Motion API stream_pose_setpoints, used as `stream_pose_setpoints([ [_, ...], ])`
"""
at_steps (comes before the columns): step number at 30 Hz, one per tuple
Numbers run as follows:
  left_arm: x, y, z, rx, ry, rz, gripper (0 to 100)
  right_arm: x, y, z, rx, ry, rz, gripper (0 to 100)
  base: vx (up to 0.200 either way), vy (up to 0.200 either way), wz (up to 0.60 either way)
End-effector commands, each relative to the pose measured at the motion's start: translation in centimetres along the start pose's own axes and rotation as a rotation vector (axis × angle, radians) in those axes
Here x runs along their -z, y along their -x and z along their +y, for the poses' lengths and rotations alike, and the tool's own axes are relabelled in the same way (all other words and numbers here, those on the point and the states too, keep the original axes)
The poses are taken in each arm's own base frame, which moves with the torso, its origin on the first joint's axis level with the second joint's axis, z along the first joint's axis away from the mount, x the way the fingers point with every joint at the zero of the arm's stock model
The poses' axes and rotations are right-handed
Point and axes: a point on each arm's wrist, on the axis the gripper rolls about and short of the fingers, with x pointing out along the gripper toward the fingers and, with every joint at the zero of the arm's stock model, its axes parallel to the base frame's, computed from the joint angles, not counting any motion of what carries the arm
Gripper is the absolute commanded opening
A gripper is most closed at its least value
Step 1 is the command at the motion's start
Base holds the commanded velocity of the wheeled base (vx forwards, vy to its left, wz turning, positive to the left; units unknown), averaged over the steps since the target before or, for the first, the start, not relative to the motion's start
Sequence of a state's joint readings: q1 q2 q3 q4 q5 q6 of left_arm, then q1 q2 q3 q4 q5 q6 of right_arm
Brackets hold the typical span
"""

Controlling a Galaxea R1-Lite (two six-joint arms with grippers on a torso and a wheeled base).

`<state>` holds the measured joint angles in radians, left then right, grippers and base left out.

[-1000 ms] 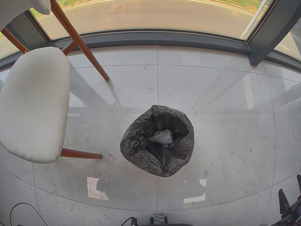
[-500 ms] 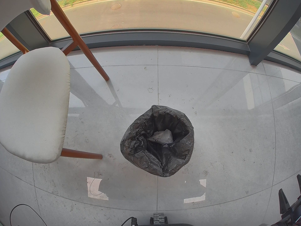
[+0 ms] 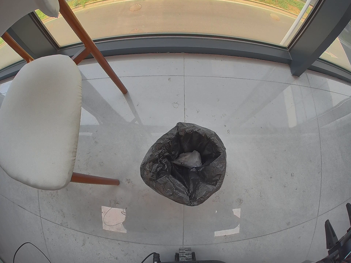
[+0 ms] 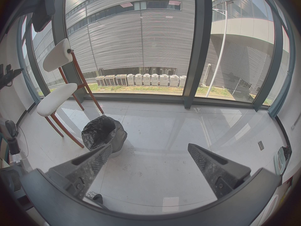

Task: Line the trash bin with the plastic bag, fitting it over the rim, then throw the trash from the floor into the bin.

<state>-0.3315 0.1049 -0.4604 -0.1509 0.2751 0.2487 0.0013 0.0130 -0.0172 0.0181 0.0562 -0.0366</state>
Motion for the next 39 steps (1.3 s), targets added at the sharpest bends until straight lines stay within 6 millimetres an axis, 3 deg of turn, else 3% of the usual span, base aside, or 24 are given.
stream_pose_setpoints([
  [1,7.6,1.3,-5.4,0.095,0.137,0.303,100,0.2,0.0,0.0,-0.001,0.001,-0.006,100,0.0,0.0,0.0],
  [9,8.5,1.3,-5.0,0.289,0.172,0.313,100,0.2,0.0,0.0,-0.001,0.001,-0.006,100,0.0,0.0,0.0],
  [12,10.4,1.7,-4.8,0.345,0.098,0.352,100,0.2,0.0,0.0,-0.001,0.001,-0.006,100,0.0,0.0,0.0],
  [14,13.0,2.4,-4.6,0.24,0.024,0.427,100,0.2,0.0,0.0,-0.001,0.001,-0.006,100,0.0,0.0,0.0],
  [15,13.4,2.4,-4.5,0.183,0.024,0.445,100,0.2,0.0,0.0,-0.001,0.001,-0.006,100,0.0,0.0,0.0],
  [20,13.7,2.6,-4.2,-0.01,0.116,0.499,100,0.2,0.0,0.0,-0.001,0.001,-0.006,100,0.0,0.0,0.0],
  [39,13.8,2.5,-4.2,0.0,0.082,0.49,100,0.2,0.0,0.0,0.001,0.004,-0.008,100,0.0,0.0,0.0],
])
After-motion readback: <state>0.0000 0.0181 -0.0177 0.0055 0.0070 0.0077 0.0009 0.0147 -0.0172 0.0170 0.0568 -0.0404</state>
